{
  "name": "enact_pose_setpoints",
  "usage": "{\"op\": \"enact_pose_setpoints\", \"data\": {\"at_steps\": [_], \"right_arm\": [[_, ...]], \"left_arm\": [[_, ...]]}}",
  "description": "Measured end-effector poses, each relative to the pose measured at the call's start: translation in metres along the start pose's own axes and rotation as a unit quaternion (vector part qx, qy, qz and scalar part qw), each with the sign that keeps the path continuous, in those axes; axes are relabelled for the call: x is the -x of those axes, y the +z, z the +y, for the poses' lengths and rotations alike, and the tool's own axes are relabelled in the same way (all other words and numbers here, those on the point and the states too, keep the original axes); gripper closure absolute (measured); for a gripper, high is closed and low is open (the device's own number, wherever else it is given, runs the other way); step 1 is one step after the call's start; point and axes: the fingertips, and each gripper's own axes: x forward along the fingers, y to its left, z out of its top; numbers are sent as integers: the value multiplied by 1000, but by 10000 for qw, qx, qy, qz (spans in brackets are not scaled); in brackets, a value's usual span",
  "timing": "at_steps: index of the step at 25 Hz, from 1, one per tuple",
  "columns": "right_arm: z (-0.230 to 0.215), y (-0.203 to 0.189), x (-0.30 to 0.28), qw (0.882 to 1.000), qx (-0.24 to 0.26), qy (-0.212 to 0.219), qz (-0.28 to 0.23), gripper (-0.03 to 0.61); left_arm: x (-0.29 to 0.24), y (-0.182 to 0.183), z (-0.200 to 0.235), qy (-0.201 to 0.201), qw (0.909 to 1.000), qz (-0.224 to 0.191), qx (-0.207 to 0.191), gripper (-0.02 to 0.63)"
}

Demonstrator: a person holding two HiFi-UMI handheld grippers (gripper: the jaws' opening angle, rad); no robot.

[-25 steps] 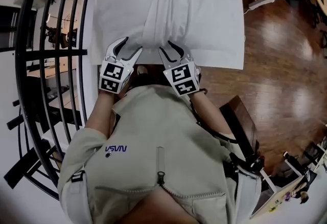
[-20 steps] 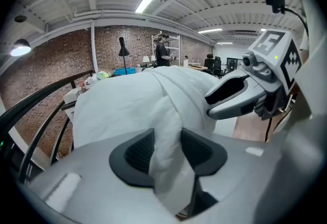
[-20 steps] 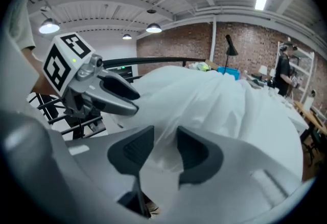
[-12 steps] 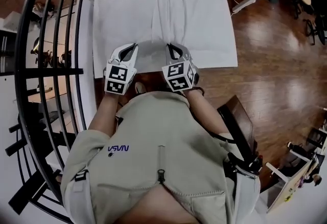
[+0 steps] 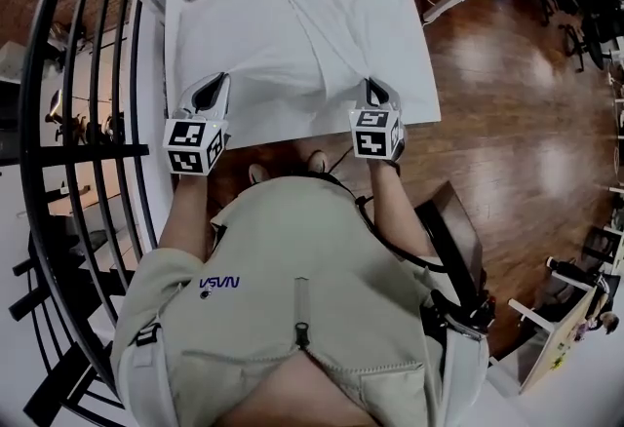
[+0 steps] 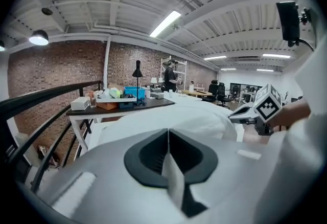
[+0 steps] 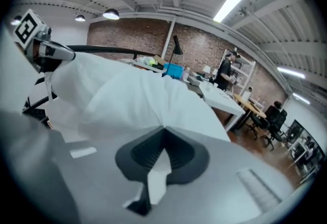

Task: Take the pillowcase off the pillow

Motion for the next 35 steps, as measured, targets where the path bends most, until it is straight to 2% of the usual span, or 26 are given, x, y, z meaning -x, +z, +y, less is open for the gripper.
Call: {"op": "enact_pose_setpoints", "data": {"at_steps": [3, 6, 10, 14, 18, 21, 24, 29, 33, 35], "right_arm": [[16, -21, -4, 9993, -211, 247, 208, 572], [26, -36, 1, 9975, -409, 496, 302, 571], [32, -42, 7, 9958, -562, 688, 226, 569], [36, -27, 16, 9917, -656, 1097, -150, 568], [42, -2, 41, 9832, -697, 1544, -673, 548], [40, 15, 52, 9752, -809, 1753, -1086, 548], [31, 27, 58, 9696, -888, 1809, -1390, 548], [9, 40, 56, 9631, -934, 1878, -1687, 548], [-5, 39, 50, 9584, -1020, 2002, -1762, 548], [-8, 38, 46, 9560, -1044, 2080, -1787, 549]], "left_arm": [[4, -29, -8, -32, 9993, 173, 315, 601], [7, -53, -20, -95, 9985, 357, 406, 601], [2, -62, -28, -27, 9979, 405, 499, 600], [8, -43, -37, -18, 9989, 241, 413, 590], [25, -8, -52, -109, 9990, -245, 345, 589], [24, 14, -67, -226, 9986, -434, 189, 577], [15, 24, -80, -298, 9985, -456, 89, 552], [2, 31, -93, -203, 9990, -396, 60, 500], [-7, 35, -101, 9, 9993, -360, 56, 500], [-11, 37, -101, 181, 9992, -346, -5, 555]]}}
